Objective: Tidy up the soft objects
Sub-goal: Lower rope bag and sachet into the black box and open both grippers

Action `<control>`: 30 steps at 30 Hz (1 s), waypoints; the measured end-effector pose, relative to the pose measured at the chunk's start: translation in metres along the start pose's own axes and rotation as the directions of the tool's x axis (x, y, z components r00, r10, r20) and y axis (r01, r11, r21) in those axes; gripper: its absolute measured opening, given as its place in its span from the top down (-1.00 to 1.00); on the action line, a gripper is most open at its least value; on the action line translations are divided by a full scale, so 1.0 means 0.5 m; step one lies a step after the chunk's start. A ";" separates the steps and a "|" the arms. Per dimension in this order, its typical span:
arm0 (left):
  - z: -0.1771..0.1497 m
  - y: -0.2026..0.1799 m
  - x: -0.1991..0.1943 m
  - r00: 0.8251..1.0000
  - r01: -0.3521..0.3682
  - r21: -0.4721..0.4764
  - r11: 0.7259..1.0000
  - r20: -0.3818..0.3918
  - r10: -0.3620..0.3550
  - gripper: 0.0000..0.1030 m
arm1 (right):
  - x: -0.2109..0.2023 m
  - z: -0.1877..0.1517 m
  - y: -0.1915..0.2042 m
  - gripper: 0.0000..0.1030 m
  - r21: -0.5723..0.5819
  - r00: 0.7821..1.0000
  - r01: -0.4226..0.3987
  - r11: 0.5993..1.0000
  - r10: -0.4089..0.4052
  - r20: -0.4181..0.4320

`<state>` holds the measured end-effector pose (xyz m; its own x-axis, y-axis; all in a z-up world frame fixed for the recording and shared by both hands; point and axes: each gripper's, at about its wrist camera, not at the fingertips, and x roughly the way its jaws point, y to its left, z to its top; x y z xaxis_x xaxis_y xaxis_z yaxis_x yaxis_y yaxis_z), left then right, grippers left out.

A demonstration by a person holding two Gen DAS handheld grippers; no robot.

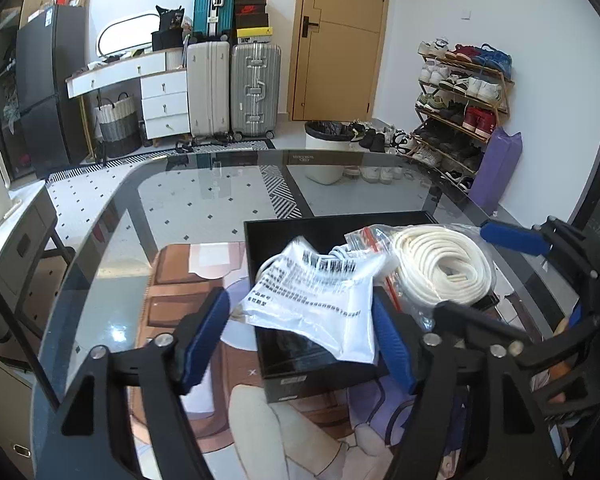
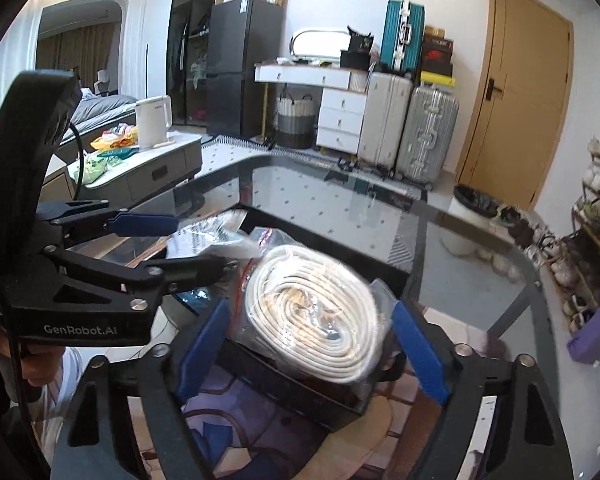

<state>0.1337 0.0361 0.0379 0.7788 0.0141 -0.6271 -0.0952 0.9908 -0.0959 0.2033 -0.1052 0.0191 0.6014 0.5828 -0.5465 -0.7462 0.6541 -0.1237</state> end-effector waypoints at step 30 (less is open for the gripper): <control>-0.107 0.029 -0.107 0.985 -0.063 -0.042 0.997 0.157 0.069 -1.00 | -0.149 -0.119 0.012 -0.99 0.131 0.980 -0.067 0.989 0.040 0.197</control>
<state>0.0574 0.0425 0.0290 0.8583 0.1032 -0.5026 -0.1699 0.9815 -0.0885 0.1372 -0.1734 0.0100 0.6157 0.6921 -0.3769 -0.7408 0.6713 0.0225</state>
